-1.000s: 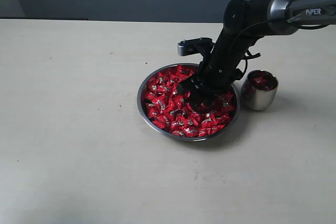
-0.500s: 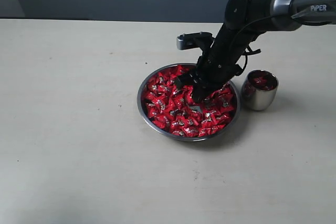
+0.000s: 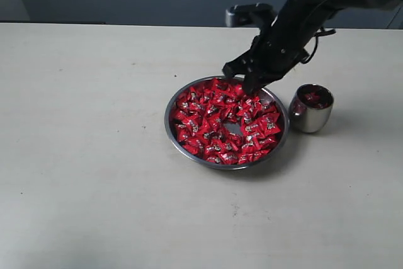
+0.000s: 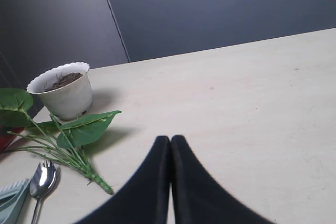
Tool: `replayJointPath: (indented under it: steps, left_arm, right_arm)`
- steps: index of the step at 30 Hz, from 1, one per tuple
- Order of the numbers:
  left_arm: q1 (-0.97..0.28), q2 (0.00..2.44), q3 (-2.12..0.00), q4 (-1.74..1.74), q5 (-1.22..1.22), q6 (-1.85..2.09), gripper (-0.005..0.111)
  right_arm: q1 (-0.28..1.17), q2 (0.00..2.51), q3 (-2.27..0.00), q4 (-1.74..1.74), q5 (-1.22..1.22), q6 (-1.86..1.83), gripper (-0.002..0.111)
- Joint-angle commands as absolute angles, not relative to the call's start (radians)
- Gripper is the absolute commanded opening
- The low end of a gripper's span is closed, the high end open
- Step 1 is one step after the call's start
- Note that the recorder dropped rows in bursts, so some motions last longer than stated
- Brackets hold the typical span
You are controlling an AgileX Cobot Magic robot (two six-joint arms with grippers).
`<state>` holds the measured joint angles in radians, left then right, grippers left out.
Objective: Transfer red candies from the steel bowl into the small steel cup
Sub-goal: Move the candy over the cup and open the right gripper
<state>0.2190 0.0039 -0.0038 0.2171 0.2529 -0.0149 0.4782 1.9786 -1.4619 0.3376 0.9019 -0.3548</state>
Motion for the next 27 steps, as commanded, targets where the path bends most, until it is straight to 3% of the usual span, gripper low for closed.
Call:
replayJointPath:
  steps: [1, 12, 23, 25, 27]
  left_arm:
    - [0.216, 0.000, 0.000, 0.222, 0.242, -0.019, 0.000]
    - [0.216, 0.000, 0.000, 0.222, 0.242, -0.019, 0.000]
    - [0.216, 0.000, 0.000, 0.222, 0.242, -0.019, 0.000]
    - [0.216, 0.000, 0.000, 0.222, 0.242, -0.019, 0.000]
    - [0.216, 0.000, 0.000, 0.222, 0.242, -0.019, 0.000]
  right_arm:
    - [0.364, 1.895, -1.460, 0.323, 0.941, -0.355, -0.001]
    - [0.176, 1.855, -1.335, 0.323, 0.919, -0.355, -0.001]
    - [0.160, 1.871, -1.282, 0.333, 0.852, -0.355, -0.001]
    - [0.160, 1.882, -1.282, 0.333, 0.851, -0.355, 0.004]
    - [0.160, 1.889, -1.282, 0.343, 0.850, -0.355, 0.017]
